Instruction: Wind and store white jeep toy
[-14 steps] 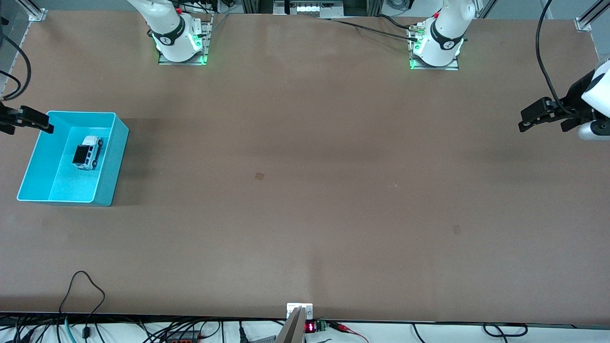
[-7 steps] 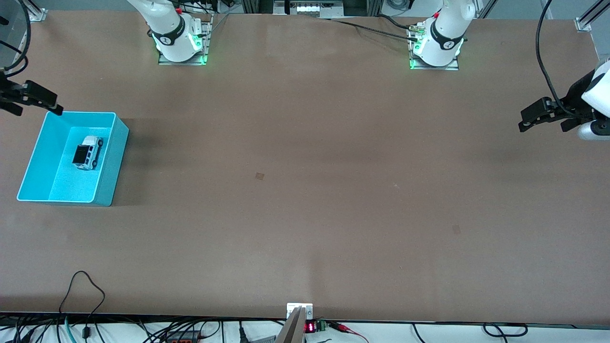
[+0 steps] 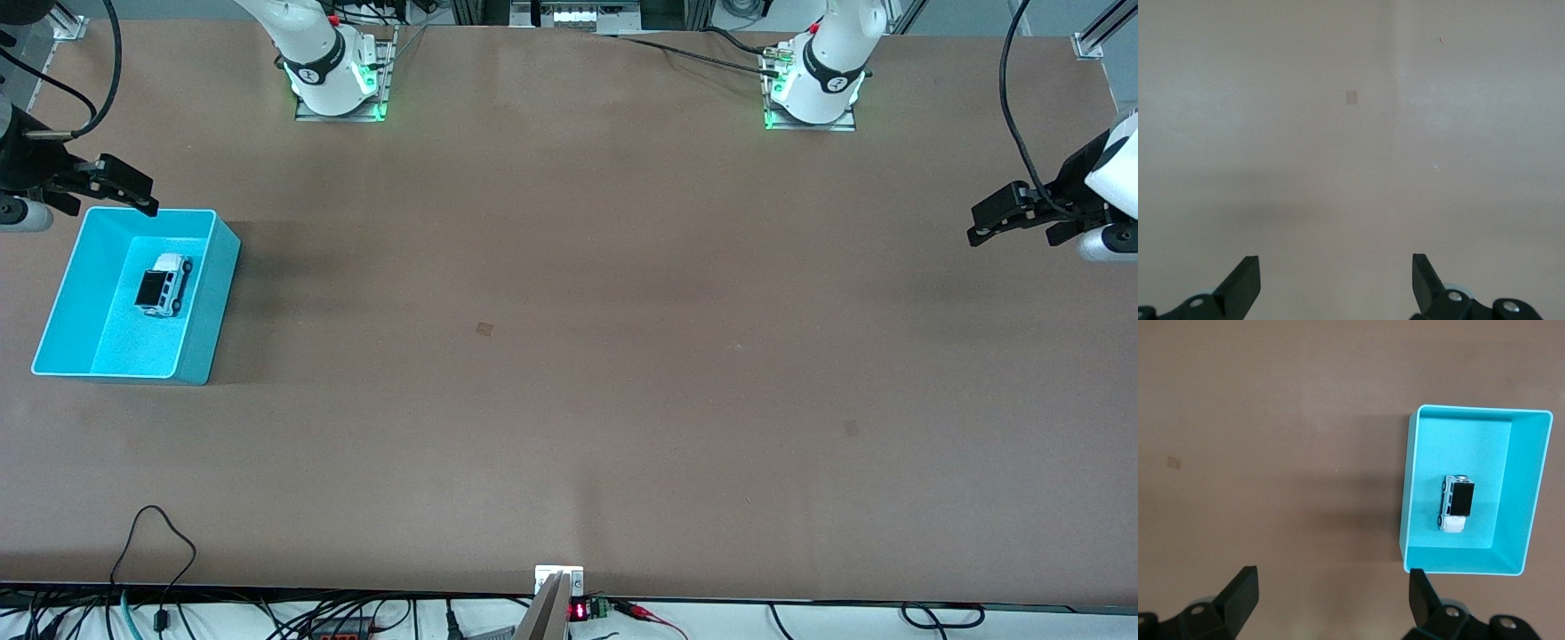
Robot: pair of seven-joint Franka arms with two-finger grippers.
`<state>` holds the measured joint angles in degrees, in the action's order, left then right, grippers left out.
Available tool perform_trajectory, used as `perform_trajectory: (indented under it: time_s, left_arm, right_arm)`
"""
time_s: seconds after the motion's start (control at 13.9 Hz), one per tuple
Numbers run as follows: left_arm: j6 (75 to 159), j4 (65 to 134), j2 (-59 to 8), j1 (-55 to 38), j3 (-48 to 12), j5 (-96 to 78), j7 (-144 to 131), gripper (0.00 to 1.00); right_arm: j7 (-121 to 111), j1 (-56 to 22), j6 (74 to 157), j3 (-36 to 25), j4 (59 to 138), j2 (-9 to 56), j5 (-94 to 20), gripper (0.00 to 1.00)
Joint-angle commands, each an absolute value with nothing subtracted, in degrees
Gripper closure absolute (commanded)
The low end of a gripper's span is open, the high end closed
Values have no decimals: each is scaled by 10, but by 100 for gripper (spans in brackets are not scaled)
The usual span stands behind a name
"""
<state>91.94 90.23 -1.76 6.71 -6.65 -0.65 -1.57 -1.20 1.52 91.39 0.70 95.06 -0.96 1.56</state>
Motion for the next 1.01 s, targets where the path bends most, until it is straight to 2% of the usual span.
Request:
perform_trajectory:
  time_s: [0.0, 0.94]
  left_arm:
    - [919, 903, -11, 68, -65, -18, -9, 0]
    - [919, 903, -11, 68, -65, -17, -9, 0]
  right_arm:
    - [-1, 13, 920, 6, 937, 2, 20, 0]
    - [2, 10, 916, 9, 937, 4, 18, 0]
